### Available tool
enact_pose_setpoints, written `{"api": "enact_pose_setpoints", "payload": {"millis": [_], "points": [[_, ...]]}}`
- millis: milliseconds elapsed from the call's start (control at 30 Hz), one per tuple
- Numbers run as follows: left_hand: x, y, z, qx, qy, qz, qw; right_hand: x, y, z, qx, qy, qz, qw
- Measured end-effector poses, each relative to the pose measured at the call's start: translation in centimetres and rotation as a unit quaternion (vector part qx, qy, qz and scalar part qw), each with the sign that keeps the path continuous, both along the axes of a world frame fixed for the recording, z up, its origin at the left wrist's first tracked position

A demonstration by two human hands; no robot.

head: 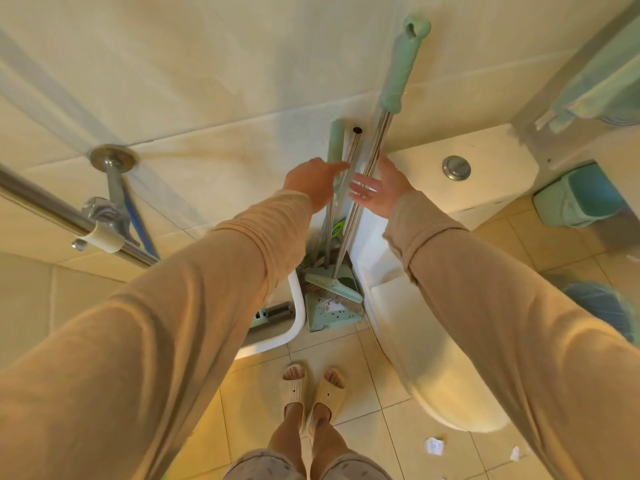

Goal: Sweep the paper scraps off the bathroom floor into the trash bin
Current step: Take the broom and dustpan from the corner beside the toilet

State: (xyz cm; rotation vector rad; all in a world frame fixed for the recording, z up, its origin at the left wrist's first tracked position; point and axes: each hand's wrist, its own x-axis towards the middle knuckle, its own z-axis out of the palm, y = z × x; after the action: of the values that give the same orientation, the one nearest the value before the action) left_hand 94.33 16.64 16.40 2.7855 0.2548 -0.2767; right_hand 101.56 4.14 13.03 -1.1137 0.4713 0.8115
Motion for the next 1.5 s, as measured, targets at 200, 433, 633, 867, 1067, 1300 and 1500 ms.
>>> {"api": "enact_pose_setpoints", "payload": {"millis": [200,433,633,867,1067,1300,1500], "points": [[1.0,0.5,-1.1,0.151,-0.005,-0.077,0.986,1.9,1.8,-0.2,0.011,0.017,-0.028,0.999],[0.3,-0.3,-1.4,0.283,-0.087,-0.150,0.943,-0.5,0.5,-1.0,0.029,0.043,-0.101,0.994],[1.0,0.0,-1.4,0.439,-0.040,-0.256,0.860,-3.9,-2.5,-0.6,0.041,0.153,-0.153,0.975],[0.3,-1.6,0.2,0.500,0.020,-0.310,0.809,-8.6,-3.2,0.1,0.102,0.253,-0.173,0.946],[-4.3,-4.2,1.6,0.476,0.063,-0.439,0.760,-13.4,-4.8,1.4,0.152,0.296,-0.210,0.919],[-9.8,-5.6,2.8,0.486,0.070,-0.483,0.725,-18.5,-6.0,2.1,0.180,0.312,-0.277,0.891],[-11.6,-6.2,2.5,0.471,0.023,-0.498,0.728,-22.7,-7.5,0.7,0.181,0.319,-0.329,0.870]]}}
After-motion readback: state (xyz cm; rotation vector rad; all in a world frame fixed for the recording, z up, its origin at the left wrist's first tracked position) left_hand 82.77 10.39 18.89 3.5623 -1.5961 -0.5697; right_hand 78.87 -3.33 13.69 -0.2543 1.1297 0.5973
